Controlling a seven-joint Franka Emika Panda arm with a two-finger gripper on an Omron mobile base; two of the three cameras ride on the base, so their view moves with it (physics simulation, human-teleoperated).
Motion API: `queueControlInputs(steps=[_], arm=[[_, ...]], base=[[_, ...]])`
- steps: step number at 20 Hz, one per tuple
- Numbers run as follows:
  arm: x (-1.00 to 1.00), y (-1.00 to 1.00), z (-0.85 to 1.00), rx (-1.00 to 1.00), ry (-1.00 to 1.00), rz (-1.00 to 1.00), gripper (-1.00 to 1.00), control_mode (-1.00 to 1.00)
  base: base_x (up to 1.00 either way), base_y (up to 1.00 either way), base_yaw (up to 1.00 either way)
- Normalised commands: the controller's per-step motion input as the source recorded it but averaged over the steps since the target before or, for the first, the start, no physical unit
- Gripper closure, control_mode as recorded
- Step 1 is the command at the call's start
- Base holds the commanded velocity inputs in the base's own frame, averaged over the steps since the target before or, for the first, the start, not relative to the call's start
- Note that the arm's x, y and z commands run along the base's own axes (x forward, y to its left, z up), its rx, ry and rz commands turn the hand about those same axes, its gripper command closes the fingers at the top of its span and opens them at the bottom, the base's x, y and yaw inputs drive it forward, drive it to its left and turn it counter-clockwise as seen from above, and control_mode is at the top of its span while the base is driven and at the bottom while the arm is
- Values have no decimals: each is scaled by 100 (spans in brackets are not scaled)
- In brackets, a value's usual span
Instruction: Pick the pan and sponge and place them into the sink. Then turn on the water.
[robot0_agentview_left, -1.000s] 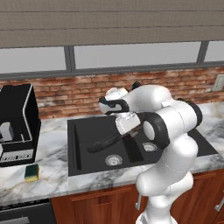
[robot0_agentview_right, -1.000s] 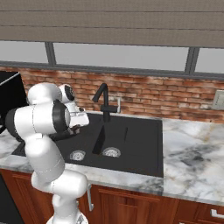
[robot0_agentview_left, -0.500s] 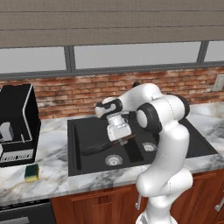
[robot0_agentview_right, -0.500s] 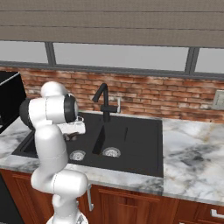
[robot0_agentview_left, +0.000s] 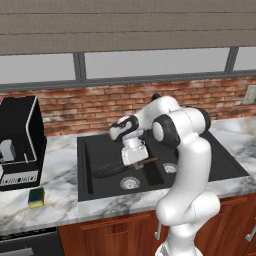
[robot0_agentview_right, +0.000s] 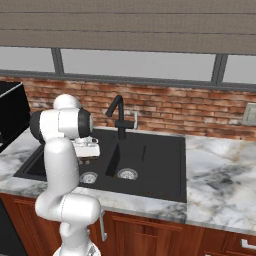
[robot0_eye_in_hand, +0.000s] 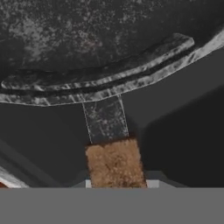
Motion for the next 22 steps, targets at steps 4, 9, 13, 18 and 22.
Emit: queueControlInputs(steps=[4, 9, 13, 18, 22], arm=[[15, 48, -50, 0, -13, 0, 100, -100], [4, 37, -43, 0, -20, 2, 100, -100], [13, 32, -34, 0, -21, 6, 100, -100], [6, 48, -44, 0, -18, 3, 100, -100], [0, 34, -19, 0, -19, -2, 100, -100]], base=[[0, 0, 0], [0, 0, 0], [0, 0, 0], [0, 0, 0], [0, 0, 0]])
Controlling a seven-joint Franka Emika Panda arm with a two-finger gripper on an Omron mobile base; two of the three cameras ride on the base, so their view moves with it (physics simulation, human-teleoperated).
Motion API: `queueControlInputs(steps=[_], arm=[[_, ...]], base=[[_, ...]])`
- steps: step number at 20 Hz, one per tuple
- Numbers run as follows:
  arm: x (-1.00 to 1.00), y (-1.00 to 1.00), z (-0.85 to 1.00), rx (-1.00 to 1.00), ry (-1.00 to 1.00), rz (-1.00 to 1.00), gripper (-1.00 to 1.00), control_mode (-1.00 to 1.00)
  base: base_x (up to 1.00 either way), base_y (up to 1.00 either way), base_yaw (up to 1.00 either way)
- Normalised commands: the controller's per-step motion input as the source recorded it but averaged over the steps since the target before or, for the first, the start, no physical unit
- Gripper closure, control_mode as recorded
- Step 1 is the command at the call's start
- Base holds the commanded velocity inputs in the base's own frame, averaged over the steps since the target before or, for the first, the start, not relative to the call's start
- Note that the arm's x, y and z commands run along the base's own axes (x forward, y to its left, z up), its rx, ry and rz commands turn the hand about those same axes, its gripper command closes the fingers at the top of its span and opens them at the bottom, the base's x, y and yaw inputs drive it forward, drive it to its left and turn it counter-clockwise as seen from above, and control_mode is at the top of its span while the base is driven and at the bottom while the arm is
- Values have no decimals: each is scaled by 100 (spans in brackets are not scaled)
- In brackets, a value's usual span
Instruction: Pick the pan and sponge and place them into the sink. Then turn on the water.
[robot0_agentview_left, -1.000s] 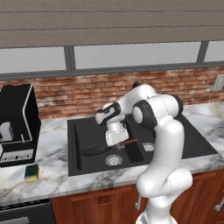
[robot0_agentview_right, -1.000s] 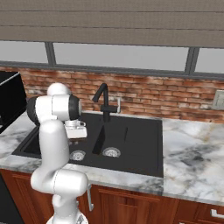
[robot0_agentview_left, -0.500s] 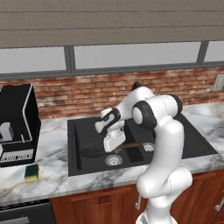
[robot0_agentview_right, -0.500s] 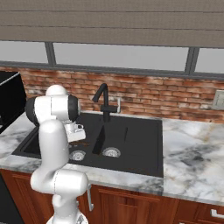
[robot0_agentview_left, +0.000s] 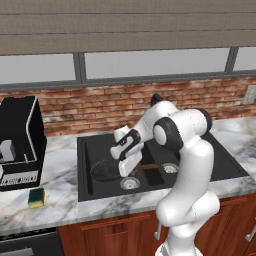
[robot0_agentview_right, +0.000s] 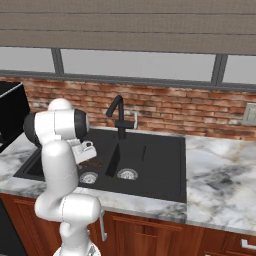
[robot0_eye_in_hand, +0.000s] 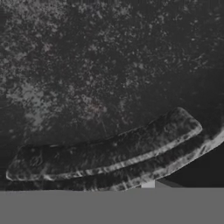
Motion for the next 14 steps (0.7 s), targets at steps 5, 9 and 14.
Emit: queueControlInputs(steps=[5, 9, 14], arm=[[0, 33, 0, 0, -13, -17, 100, -100], [0, 35, 0, 0, -1, -30, 100, -100], [0, 33, 0, 0, 0, -34, 100, -100]], base=[[0, 0, 0], [0, 0, 0], [0, 0, 0]])
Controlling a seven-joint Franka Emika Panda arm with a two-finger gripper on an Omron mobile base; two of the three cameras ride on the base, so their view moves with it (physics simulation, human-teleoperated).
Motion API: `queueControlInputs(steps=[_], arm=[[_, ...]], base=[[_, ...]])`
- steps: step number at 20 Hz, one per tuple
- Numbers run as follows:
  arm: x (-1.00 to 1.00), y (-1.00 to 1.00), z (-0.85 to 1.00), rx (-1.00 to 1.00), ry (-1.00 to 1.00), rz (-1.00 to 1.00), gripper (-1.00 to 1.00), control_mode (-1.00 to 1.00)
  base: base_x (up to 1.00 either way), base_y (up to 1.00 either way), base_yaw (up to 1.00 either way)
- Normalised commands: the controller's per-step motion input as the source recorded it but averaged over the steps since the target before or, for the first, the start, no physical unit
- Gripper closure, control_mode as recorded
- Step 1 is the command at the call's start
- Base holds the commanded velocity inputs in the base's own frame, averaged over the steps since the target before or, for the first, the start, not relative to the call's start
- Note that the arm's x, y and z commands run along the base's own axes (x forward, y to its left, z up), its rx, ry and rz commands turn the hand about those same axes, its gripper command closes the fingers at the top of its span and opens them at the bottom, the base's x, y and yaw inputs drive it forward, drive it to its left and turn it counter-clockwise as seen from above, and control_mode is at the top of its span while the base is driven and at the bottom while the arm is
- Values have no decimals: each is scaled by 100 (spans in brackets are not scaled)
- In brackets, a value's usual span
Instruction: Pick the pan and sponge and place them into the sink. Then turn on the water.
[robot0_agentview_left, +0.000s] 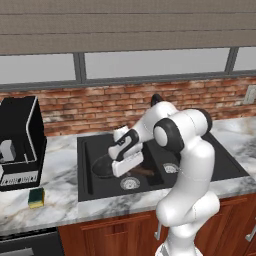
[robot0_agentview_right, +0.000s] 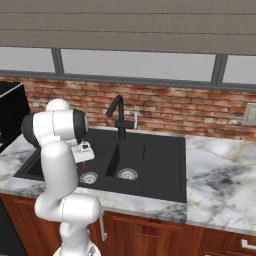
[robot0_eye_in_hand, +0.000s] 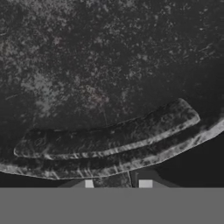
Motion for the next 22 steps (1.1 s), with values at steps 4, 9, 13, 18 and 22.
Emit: queueControlInputs(steps=[4, 9, 13, 18, 22], arm=[[0, 33, 2, 3, 0, -32, 100, -100], [32, 16, -14, 2, 0, -21, 100, -100], [29, 1, -36, 0, -1, -11, 100, -100], [17, 0, -43, 0, -8, -2, 100, -100], [21, 0, -37, 0, -9, 0, 100, -100]], base=[[0, 0, 0], [0, 0, 0], [0, 0, 0], [0, 0, 0], [0, 0, 0]])
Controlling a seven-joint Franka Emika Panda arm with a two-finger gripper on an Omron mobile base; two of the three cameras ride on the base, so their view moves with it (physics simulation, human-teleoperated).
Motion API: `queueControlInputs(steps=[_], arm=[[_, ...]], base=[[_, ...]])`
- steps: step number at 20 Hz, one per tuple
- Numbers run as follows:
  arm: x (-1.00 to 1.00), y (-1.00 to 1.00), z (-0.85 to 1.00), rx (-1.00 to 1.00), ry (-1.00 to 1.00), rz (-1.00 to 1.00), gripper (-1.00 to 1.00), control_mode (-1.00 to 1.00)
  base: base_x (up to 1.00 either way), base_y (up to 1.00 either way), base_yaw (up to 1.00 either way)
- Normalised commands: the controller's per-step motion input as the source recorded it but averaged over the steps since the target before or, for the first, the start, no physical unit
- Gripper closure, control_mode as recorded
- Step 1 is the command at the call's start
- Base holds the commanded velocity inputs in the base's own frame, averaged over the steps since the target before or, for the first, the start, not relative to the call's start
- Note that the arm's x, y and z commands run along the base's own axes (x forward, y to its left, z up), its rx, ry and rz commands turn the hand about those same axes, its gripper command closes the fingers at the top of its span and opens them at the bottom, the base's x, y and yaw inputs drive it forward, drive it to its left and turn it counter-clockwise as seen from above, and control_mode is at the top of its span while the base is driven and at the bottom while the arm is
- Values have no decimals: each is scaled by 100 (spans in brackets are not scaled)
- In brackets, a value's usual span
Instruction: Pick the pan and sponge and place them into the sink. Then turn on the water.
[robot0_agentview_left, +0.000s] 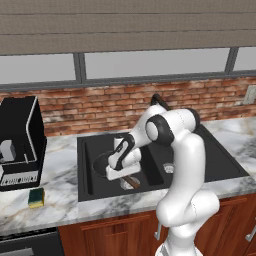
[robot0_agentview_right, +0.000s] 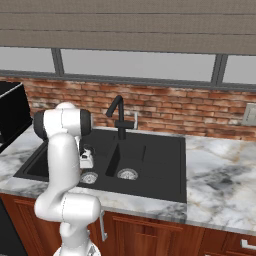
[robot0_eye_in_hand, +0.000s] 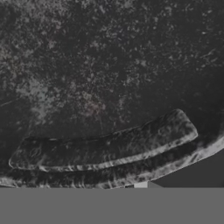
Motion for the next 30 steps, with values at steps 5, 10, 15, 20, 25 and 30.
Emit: queueControlInputs(steps=[5, 10, 15, 20, 25, 30], arm=[[34, 0, -12, -1, -12, 5, 100, -100], [27, -1, -5, -1, -11, 11, 100, -100], [6, 0, -10, -1, -1, 9, 100, -100], [0, 0, 3, 0, 0, 3, -100, -100], [0, 0, 29, 1, 0, 0, -100, -100], [0, 0, 58, 2, 0, 0, -100, -100]], base=[[0, 0, 0], [0, 0, 0], [0, 0, 0], [0, 0, 0], [0, 0, 0], [0, 0, 0]])
